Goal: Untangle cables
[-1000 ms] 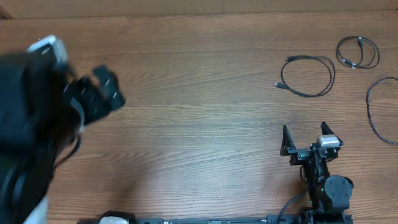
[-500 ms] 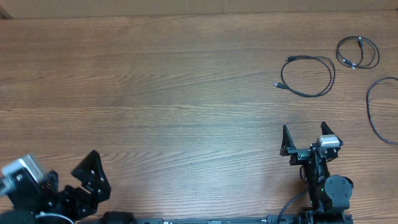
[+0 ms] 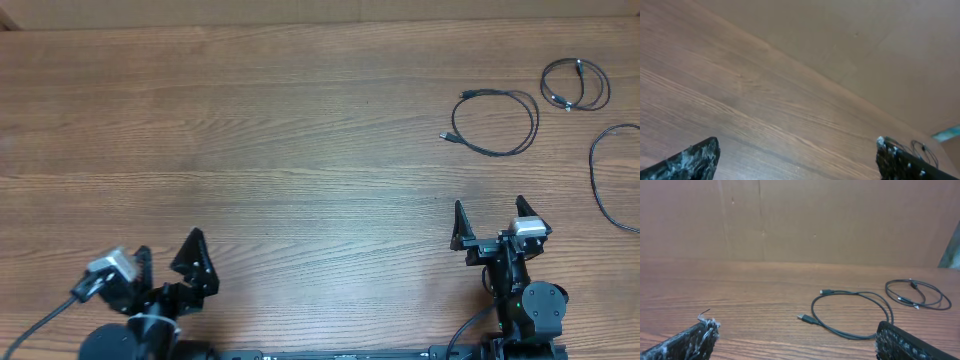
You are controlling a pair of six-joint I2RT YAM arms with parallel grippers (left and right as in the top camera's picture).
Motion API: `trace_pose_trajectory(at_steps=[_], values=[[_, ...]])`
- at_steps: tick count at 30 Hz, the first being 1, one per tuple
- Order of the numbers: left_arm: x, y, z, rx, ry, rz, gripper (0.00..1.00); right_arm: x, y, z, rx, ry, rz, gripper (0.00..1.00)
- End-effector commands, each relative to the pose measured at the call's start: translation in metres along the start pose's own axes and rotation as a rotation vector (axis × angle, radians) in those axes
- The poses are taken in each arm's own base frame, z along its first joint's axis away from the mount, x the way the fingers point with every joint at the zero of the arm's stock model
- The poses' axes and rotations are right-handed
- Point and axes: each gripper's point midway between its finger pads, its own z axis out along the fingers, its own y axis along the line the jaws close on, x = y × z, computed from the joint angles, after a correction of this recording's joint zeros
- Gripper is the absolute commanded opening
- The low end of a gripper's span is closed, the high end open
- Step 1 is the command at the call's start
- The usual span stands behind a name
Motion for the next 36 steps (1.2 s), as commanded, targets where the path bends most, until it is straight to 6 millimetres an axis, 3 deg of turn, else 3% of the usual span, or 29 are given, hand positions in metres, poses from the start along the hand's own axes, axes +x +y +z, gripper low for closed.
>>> trace_pose_trajectory(at_steps=[1,7,14,22,31,36], values=[[0.009,0.003,0.007,0.048,-0.050,0.007,0.99,0.001,0.000,0.000,0.002,-0.007,-0.005,1.00],[0.012,0.003,0.024,0.098,-0.117,0.015,1.00,0.001,0.000,0.000,0.002,-0.007,-0.005,1.00],[0.036,0.034,0.052,0.002,-0.111,0.010,0.99,0.001,0.000,0.000,0.002,-0.007,-0.005,1.00],[0.048,0.049,0.075,-0.014,-0.159,0.027,1.00,0.001,0.000,0.000,0.002,-0.007,-0.005,1.00],[0.062,0.033,0.091,0.121,-0.200,0.262,1.00,0.001,0.000,0.000,0.002,-0.007,-0.005,1.00],[0.085,0.034,0.096,0.151,-0.137,0.404,1.00,0.001,0.000,0.000,0.002,-0.007,-0.005,1.00]])
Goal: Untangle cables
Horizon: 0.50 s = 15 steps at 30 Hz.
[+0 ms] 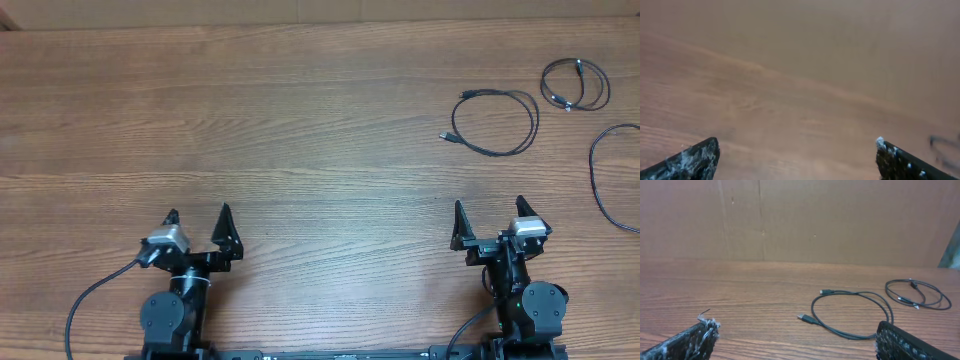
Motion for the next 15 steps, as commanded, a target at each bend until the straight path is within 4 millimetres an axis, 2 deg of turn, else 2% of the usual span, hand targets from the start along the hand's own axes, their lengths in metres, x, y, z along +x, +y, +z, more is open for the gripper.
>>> trace_pose_trajectory(at_steps=[1,5,15], values=[[0.0090,-0.0092,0.0002,0.066,0.021,0.171,0.99,0.0009,-0.0002,0.0000,0.002,-0.008,-0.005,1.00],[0.0087,-0.0085,0.0002,0.063,0.018,0.235,1.00,0.0009,-0.0002,0.0000,0.002,-0.008,-0.005,1.00],[0.0083,-0.0082,0.0003,0.061,0.016,0.239,1.00,0.0009,-0.0002,0.0000,0.002,-0.008,-0.005,1.00]])
